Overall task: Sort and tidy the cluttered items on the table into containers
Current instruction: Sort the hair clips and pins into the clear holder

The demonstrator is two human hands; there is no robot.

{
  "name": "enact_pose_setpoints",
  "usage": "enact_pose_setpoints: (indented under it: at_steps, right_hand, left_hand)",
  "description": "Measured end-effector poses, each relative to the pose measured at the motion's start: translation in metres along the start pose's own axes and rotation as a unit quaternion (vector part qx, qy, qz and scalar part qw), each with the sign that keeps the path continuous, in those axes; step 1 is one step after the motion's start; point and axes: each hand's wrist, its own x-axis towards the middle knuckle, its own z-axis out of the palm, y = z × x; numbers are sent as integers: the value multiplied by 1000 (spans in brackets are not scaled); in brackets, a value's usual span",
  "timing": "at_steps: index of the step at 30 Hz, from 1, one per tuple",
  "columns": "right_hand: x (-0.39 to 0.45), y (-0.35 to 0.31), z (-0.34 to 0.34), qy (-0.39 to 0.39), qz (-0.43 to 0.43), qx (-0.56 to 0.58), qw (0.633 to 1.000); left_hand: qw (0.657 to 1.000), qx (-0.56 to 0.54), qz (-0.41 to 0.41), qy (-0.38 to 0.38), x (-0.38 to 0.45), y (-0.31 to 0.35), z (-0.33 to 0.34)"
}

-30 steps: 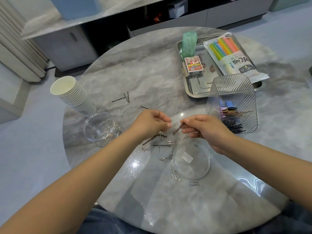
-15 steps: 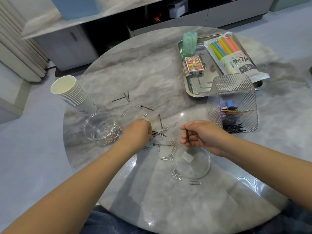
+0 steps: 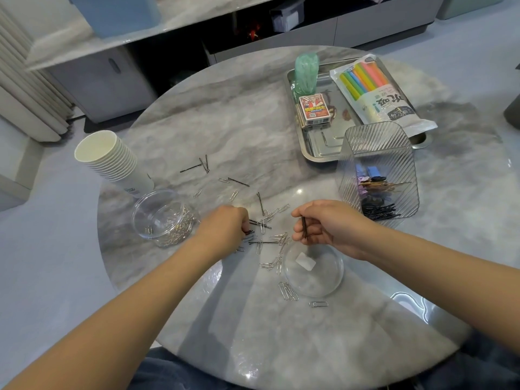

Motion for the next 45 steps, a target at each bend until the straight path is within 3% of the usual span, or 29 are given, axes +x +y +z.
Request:
enact_pose_setpoints:
  at_steps: [12, 18, 21, 27, 32, 37, 40, 43, 45]
  right_hand:
    - [-1, 5, 0, 3, 0, -15, 1000]
    - [1, 5, -1, 1, -1, -17, 1000]
    - [2, 5, -1, 0, 1, -12, 1000]
    - [4, 7, 0, -15, 23, 47, 998]
    - [5, 9, 0, -17, 36, 60, 997]
    - [8, 13, 2, -39, 49, 121, 991]
    - [8, 15, 2, -82, 92, 208, 970]
    - [9, 16, -1, -76, 125, 271, 951]
    - [9, 16, -2, -47, 140, 282, 948]
  left_hand:
    - [996, 65, 53, 30, -2, 8, -1]
    - [987, 128, 96, 8, -4, 9, 6]
    - [994, 78, 80, -3, -1, 4, 2]
    - [986, -165, 21, 23, -4, 9, -24]
    - [972, -221, -3, 82, -6, 17, -25]
    - [900, -435, 5, 31, -18, 42, -26]
    - [895, -446, 18, 2, -23, 56, -20]
    - [890, -455, 20, -3, -21, 52, -22]
    - [916, -401, 6, 27, -15, 39, -25]
